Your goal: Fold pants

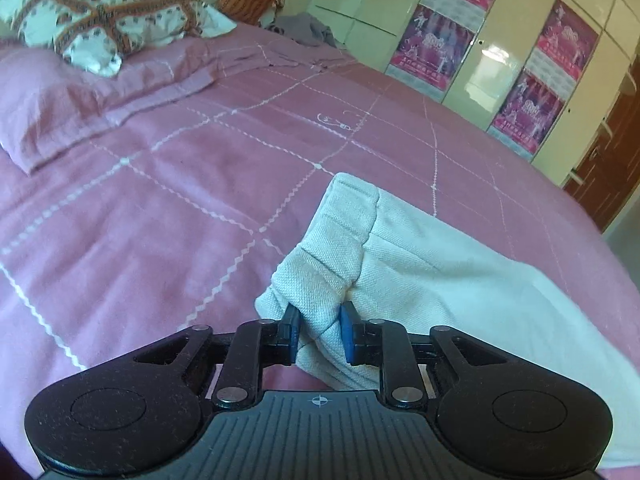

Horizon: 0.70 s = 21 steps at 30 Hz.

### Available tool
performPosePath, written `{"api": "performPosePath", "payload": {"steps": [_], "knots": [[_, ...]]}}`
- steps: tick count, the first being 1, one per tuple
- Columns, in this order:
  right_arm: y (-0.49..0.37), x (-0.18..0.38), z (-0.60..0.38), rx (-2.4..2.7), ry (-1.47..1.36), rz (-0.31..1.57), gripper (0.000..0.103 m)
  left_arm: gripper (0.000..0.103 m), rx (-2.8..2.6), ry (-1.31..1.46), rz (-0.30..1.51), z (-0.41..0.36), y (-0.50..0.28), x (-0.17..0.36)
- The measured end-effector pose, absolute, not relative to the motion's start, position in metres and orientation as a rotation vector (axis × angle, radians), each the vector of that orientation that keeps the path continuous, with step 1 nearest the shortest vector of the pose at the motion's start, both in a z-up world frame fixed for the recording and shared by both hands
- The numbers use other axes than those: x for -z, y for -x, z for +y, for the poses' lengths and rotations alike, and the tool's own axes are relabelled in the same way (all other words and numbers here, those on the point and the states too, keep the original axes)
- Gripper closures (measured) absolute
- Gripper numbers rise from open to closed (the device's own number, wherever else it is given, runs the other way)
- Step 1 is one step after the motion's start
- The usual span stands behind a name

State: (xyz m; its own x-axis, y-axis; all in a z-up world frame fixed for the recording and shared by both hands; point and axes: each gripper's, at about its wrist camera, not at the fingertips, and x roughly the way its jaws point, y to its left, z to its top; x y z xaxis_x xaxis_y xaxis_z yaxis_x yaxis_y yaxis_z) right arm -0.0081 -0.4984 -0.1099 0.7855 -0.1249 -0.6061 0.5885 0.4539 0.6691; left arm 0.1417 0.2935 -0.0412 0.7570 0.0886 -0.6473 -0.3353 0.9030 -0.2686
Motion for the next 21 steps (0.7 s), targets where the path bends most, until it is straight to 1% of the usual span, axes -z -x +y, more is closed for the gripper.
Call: {"api": "performPosePath", "payload": {"steps": [2, 3, 5, 9, 15, 21], "knots": [[0.009, 0.11, -0.499, 0.462, -1.019, 0.516, 0.097, 0.069, -0.265, 0.287, 0.624, 0.276, -0.131, 0.023], [0.01, 0.11, -0.499, 0.46, -1.022, 0.514, 0.097, 0.062, -0.254, 0.263, 0.601, 0.268, -0.126, 0.016], [0.01, 0.111, -0.5, 0.456, -1.027, 0.512, 0.097, 0.062, -0.211, 0.227, 0.605, 0.252, -0.122, 0.005], [0.013, 0.112, -0.504, 0.45, -1.038, 0.507, 0.097, 0.062, -0.177, 0.151, 0.646, 0.227, -0.115, 0.009], [0.014, 0.115, -0.507, 0.441, -1.05, 0.503, 0.097, 0.062, -0.184, 0.311, 0.695, 0.235, -0.102, 0.03], [0.014, 0.115, -0.51, 0.441, -1.048, 0.504, 0.097, 0.062, -0.187, 0.344, 0.718, 0.236, -0.102, 0.041]]}}
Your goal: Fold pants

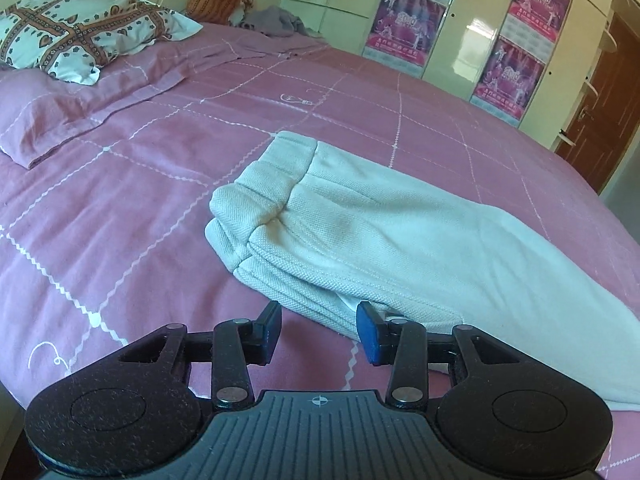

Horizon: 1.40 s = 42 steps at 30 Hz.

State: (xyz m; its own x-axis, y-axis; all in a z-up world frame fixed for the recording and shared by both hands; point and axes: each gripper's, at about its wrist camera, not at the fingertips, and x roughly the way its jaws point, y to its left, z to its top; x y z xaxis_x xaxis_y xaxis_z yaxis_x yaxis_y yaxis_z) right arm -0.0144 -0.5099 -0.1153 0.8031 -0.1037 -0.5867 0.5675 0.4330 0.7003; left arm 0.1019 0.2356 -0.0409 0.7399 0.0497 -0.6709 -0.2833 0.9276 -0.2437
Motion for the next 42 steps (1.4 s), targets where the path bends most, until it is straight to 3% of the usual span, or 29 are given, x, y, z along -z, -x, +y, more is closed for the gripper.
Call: {"api": "performPosePath", "payload": {"steps": [9, 12, 14, 26, 32, 42], "knots": [[0.015, 0.116, -0.51, 0.443, -1.047, 0.505, 0.097, 0.062, -0.184, 0.58, 0.804, 0.255, -0.134, 0.062], [0.016, 0.115, -0.509, 0.442, -1.052, 0.502, 0.097, 0.062, -0.178, 0.542, 0.742, 0.245, -0.134, 0.051], [0.015, 0.115, -0.508, 0.443, -1.05, 0.503, 0.097, 0.062, -0.195, 0.538, 0.799, 0.244, -0.144, 0.066], [0.014, 0.117, -0.509, 0.441, -1.048, 0.502, 0.097, 0.062, -0.267, 0.758, 0.668, 0.265, -0.09, 0.039], [0.015, 0.117, -0.508, 0.437, -1.056, 0.496, 0.097, 0.062, -0.164, 0.961, 0.637, 0.258, -0.106, 0.044], [0.017, 0.118, -0.51, 0.434, -1.059, 0.495, 0.097, 0.062, -0.171, 1.011, 0.667, 0.25, -0.133, 0.065]]}}
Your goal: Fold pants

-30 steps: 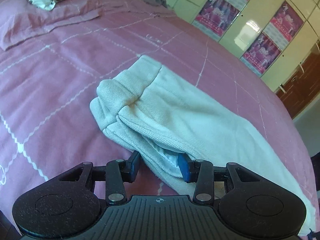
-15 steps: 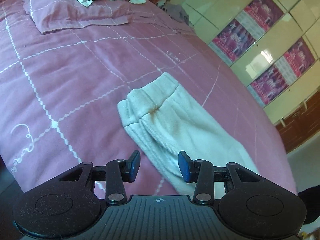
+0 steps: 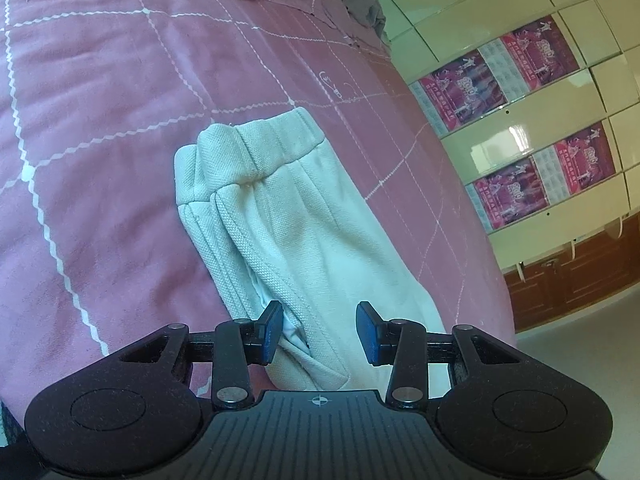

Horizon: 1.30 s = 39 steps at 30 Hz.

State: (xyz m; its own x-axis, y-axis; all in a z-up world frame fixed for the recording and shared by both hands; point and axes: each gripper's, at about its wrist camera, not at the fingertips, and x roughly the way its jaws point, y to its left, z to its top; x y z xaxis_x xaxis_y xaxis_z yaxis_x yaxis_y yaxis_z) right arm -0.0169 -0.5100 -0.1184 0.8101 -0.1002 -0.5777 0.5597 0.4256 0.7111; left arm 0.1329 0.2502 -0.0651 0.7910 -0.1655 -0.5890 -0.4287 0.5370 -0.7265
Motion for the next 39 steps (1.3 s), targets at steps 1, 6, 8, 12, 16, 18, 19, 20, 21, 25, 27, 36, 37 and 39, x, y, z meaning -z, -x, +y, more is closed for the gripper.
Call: {"api": "performPosePath", "payload": {"steps": [1, 6, 8, 12, 16, 18, 19, 20, 21, 25, 27, 36, 37, 39], "knots": [[0.017, 0.118, -0.51, 0.434, -1.059, 0.495, 0.097, 0.062, -0.169, 1.015, 0.672, 0.25, -0.136, 0.068], [0.017, 0.119, -0.51, 0.434, -1.059, 0.495, 0.097, 0.062, -0.157, 1.062, 0.662, 0.25, -0.152, 0.079], [0.017, 0.119, -0.51, 0.434, -1.058, 0.496, 0.097, 0.062, -0.167, 1.031, 0.669, 0.244, -0.156, 0.076], [0.017, 0.118, -0.511, 0.434, -1.058, 0.496, 0.097, 0.062, -0.181, 1.03, 0.665, 0.241, -0.146, 0.07], [0.017, 0.118, -0.511, 0.434, -1.057, 0.497, 0.097, 0.062, -0.17, 1.056, 0.64, 0.245, -0.133, 0.063], [0.017, 0.118, -0.511, 0.434, -1.058, 0.496, 0.097, 0.062, -0.162, 1.062, 0.64, 0.245, -0.134, 0.061], [0.017, 0.118, -0.51, 0.433, -1.058, 0.496, 0.097, 0.062, -0.161, 1.06, 0.64, 0.246, -0.132, 0.062], [0.017, 0.118, -0.51, 0.434, -1.057, 0.496, 0.097, 0.062, -0.16, 1.059, 0.642, 0.246, -0.134, 0.062], [0.017, 0.117, -0.51, 0.434, -1.057, 0.497, 0.097, 0.062, -0.16, 1.062, 0.645, 0.246, -0.137, 0.063], [0.017, 0.117, -0.511, 0.434, -1.057, 0.497, 0.097, 0.062, -0.169, 1.074, 0.658, 0.246, -0.144, 0.07], [0.017, 0.117, -0.511, 0.434, -1.057, 0.497, 0.097, 0.062, -0.175, 1.072, 0.658, 0.247, -0.144, 0.073], [0.017, 0.118, -0.511, 0.433, -1.058, 0.497, 0.097, 0.062, -0.152, 1.113, 0.644, 0.249, -0.152, 0.088], [0.017, 0.118, -0.511, 0.433, -1.058, 0.497, 0.097, 0.069, -0.154, 1.107, 0.638, 0.248, -0.153, 0.088], [0.017, 0.118, -0.511, 0.433, -1.058, 0.497, 0.097, 0.081, -0.161, 1.107, 0.625, 0.247, -0.152, 0.088]]}}
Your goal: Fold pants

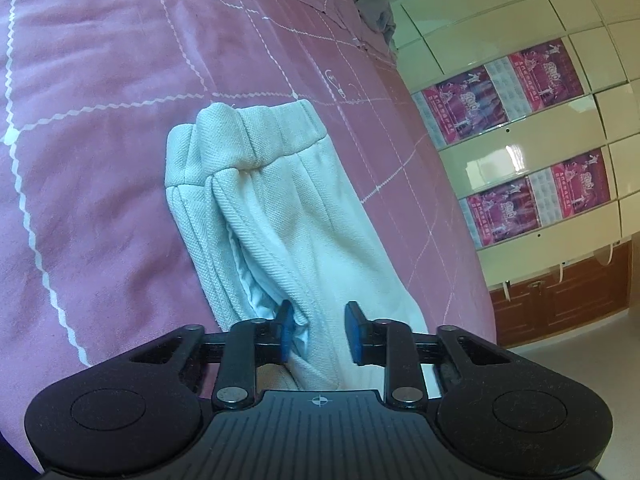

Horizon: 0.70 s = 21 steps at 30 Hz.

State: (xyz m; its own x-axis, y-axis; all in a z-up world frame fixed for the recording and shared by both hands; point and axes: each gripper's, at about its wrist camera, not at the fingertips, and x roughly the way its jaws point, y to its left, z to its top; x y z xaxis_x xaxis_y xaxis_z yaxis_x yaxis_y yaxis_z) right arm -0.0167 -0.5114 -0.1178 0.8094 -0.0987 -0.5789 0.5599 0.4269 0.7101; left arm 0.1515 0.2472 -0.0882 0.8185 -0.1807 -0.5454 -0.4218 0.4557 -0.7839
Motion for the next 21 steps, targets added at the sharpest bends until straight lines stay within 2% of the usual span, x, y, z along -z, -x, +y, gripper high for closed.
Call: {"api": "performPosePath", "payload": {"steps": [3, 6, 10, 11, 13, 15, 18, 20, 21], "knots": [[0.017, 0.118, -0.511, 0.433, -1.058, 0.497, 0.097, 0.089, -0.161, 1.126, 0.604, 0.25, -0.15, 0.092], [0.017, 0.118, -0.511, 0.433, -1.058, 0.497, 0.097, 0.092, -0.142, 1.133, 0.58, 0.253, -0.159, 0.099], [0.017, 0.117, -0.511, 0.433, -1.06, 0.495, 0.097, 0.094, 0.003, 1.104, 0.4, 0.249, -0.152, 0.096], [0.017, 0.116, -0.511, 0.433, -1.061, 0.494, 0.097, 0.094, -0.026, 1.059, 0.458, 0.25, -0.151, 0.099], [0.018, 0.116, -0.509, 0.433, -1.063, 0.493, 0.097, 0.094, -0.116, 1.138, 0.641, 0.267, -0.15, 0.13], [0.018, 0.116, -0.509, 0.431, -1.065, 0.492, 0.097, 0.093, -0.069, 1.263, 0.632, 0.281, -0.144, 0.145], [0.02, 0.116, -0.508, 0.428, -1.075, 0.486, 0.097, 0.092, -0.082, 1.25, 0.623, 0.277, -0.142, 0.131], [0.021, 0.115, -0.509, 0.43, -1.072, 0.488, 0.097, 0.086, -0.088, 1.254, 0.597, 0.273, -0.137, 0.119], [0.021, 0.115, -0.51, 0.43, -1.071, 0.489, 0.097, 0.076, -0.094, 1.249, 0.59, 0.271, -0.136, 0.113]]}}
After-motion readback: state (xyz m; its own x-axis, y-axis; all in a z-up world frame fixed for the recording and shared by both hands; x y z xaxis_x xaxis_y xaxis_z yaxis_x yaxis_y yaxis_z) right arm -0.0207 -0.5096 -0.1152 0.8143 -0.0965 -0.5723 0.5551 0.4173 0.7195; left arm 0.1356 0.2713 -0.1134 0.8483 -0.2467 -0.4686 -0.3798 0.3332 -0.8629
